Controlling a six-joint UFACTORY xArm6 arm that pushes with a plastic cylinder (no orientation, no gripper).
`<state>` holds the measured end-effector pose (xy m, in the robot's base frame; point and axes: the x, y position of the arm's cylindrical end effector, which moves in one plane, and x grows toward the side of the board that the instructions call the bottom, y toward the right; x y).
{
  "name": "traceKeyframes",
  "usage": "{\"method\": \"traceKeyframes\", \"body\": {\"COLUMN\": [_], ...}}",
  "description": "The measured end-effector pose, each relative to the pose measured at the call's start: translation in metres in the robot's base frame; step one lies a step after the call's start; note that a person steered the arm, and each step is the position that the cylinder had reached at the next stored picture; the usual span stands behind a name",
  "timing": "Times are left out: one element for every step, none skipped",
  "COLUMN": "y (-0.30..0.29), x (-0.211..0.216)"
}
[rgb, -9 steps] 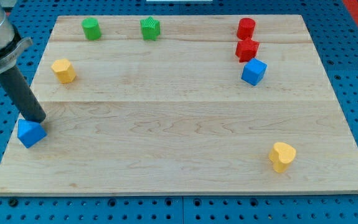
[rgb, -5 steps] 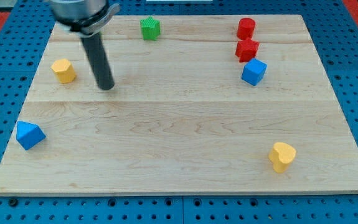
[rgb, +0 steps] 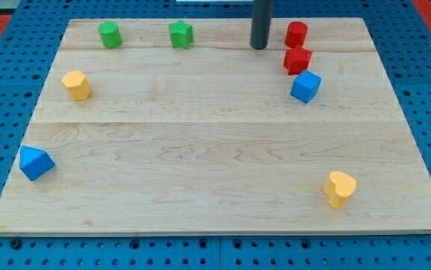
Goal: Move the red star into the yellow heart
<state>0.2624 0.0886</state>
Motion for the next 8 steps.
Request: {"method": "traceKeyframes", "body": {"y": [0.027, 0.045, 0.068, 0.107, 0.114, 0.100, 0.065, 0.032], "x": [0.000, 0.005, 0.007, 0.007, 0.018, 0.035, 0.036, 0.036]}}
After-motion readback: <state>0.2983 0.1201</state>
